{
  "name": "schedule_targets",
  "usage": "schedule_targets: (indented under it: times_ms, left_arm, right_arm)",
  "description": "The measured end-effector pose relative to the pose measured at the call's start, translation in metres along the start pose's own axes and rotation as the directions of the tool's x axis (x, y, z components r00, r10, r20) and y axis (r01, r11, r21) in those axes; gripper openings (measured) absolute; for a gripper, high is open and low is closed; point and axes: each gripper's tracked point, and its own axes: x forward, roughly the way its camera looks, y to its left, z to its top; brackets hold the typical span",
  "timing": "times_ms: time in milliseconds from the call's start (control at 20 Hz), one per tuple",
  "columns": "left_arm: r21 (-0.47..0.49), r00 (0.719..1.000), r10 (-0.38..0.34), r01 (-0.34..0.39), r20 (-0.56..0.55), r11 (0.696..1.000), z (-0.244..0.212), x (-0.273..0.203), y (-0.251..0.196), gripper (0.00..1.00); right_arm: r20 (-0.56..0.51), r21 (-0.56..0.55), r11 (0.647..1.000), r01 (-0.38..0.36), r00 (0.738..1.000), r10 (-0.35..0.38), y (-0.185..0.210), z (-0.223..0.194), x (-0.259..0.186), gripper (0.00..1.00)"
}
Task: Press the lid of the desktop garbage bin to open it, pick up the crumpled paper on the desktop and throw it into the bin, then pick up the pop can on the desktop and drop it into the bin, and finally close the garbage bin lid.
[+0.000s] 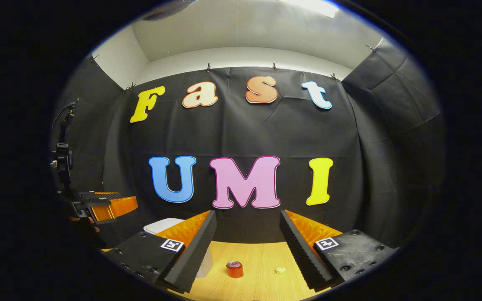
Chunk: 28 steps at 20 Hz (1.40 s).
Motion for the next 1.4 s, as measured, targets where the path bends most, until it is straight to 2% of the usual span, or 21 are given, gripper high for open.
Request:
schedule_targets:
  times_ms: [150,400,450,550,650,750,850,950,1050,1100,1200,1400]
  left_arm:
    - [0.01,1.0,0.0,0.0,-0.001,1.0,0.002,0.012,0.003,0.95]
    - [-0.015,0.999,-0.015,0.014,-0.043,1.0,-0.009,0.04,0.007,0.76]
    - [-0.012,0.999,-0.014,0.013,-0.05,1.0,-0.011,0.046,0.01,0.76]
    - [0.006,0.998,-0.006,0.007,-0.06,1.0,-0.015,0.057,0.015,0.65]
    - [0.018,0.997,-0.012,0.014,-0.078,1.0,-0.021,0.068,0.016,0.5]
    - [0.016,0.994,-0.009,0.011,-0.105,1.0,-0.032,0.078,0.017,0.46]
    - [0.001,0.991,-0.008,0.008,-0.13,1.0,-0.041,0.088,0.018,0.29]
    - [0.007,0.988,0.002,-0.001,-0.152,1.0,-0.053,0.096,0.022,0.25]
    - [0.04,0.984,0.035,-0.028,-0.173,0.999,-0.064,0.105,0.03,0.16]
    - [0.048,0.981,0.045,-0.036,-0.19,0.998,-0.072,0.111,0.035,0.07]
    - [0.046,0.974,0.03,-0.02,-0.226,0.999,-0.087,0.125,0.034,0.06]
    - [0.052,0.942,0.002,0.017,-0.334,0.999,-0.128,0.137,0.033,0.06]
  right_arm:
    - [-0.017,-0.007,1.0,0.0,1.0,0.0,-0.002,-0.009,0.004,0.98]
    - [-0.038,0.01,1.0,0.003,0.999,-0.003,-0.009,-0.021,0.012,0.98]
    - [-0.044,0.009,1.0,0.007,0.999,-0.007,-0.011,-0.024,0.014,0.98]
    - [-0.057,0.011,1.0,0.014,0.998,-0.013,-0.017,-0.031,0.018,0.98]
    - [-0.069,0.017,1.0,0.023,0.997,-0.022,-0.025,-0.037,0.022,0.98]
    - [-0.079,0.011,0.999,0.038,0.996,-0.037,-0.033,-0.042,0.025,0.98]
    - [-0.078,0.004,0.999,0.046,0.996,-0.045,-0.04,-0.044,0.028,0.98]
    - [-0.082,0.001,0.998,0.055,0.995,-0.055,-0.048,-0.048,0.032,0.98]
    - [-0.099,0.003,0.998,0.06,0.993,-0.059,-0.054,-0.056,0.037,0.98]
    - [-0.108,0.002,0.998,0.063,0.992,-0.062,-0.058,-0.06,0.04,0.98]
    - [-0.126,-0.005,0.997,0.074,0.989,-0.074,-0.066,-0.068,0.046,0.98]
    - [-0.148,0.003,0.997,0.071,0.986,-0.07,-0.072,-0.08,0.058,0.98]
